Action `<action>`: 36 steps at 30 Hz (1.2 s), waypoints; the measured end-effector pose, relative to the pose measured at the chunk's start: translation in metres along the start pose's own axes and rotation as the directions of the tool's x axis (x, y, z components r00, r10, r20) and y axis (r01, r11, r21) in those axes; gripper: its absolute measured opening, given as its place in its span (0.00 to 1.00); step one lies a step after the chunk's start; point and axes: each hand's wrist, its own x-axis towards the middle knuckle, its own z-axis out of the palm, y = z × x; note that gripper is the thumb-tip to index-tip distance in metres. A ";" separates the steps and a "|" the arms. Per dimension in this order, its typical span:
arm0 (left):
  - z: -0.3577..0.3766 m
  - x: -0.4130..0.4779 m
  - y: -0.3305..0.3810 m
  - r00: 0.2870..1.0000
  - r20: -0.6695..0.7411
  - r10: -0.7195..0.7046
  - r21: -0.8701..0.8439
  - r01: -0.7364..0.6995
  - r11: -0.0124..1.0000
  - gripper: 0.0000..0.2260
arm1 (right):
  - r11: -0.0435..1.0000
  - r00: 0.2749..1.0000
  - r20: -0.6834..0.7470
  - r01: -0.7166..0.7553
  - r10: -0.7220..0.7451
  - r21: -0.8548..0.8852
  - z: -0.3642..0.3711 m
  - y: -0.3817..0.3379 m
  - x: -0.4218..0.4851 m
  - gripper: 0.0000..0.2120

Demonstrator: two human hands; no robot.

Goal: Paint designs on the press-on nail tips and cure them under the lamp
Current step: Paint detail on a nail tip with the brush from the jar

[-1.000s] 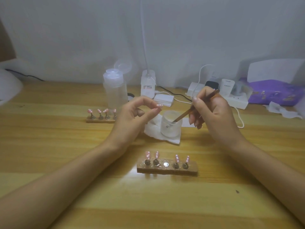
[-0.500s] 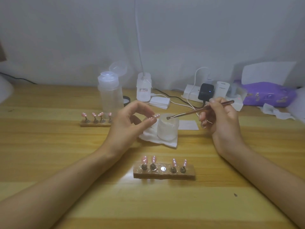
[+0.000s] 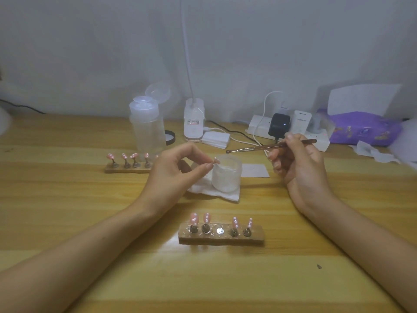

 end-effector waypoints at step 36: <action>0.000 0.002 -0.004 0.994 -0.005 0.105 0.080 -0.104 0.991 0.05 | 0.992 0.997 0.078 0.020 -0.010 -0.126 0.000 0.004 0.002 0.10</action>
